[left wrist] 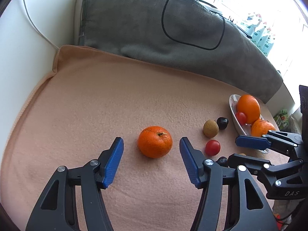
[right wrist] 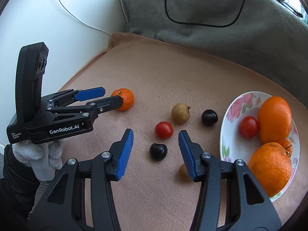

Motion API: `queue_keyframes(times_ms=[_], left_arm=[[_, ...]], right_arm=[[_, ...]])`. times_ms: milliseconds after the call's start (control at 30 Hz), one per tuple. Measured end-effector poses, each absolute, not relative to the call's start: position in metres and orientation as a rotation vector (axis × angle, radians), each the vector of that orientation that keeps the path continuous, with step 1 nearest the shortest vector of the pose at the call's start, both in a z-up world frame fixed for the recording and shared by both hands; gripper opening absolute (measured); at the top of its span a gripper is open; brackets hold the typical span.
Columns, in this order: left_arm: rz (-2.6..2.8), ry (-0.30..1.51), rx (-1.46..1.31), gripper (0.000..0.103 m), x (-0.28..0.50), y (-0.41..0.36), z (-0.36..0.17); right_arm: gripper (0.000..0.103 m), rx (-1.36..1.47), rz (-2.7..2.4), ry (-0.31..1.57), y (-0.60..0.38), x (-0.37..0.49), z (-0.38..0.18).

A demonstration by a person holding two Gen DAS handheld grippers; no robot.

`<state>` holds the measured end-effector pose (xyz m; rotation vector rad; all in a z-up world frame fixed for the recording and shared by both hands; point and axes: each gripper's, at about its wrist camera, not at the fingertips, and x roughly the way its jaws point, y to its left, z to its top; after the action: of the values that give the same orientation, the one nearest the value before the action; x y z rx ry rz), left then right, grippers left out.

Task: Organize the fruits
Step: 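Close the right tool on the red cherry tomato and lift it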

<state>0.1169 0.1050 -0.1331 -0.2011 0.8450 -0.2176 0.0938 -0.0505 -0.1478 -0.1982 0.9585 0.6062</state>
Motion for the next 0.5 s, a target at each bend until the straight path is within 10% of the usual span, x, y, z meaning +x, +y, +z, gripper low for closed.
queue_keyframes(times_ms=[500], left_arm=[[-0.252,0.866,-0.198,0.049,0.126,0.106,-0.141]], right_arm=[[0.036,-0.182,0.560,1.049,-0.042,0.122,-0.172]])
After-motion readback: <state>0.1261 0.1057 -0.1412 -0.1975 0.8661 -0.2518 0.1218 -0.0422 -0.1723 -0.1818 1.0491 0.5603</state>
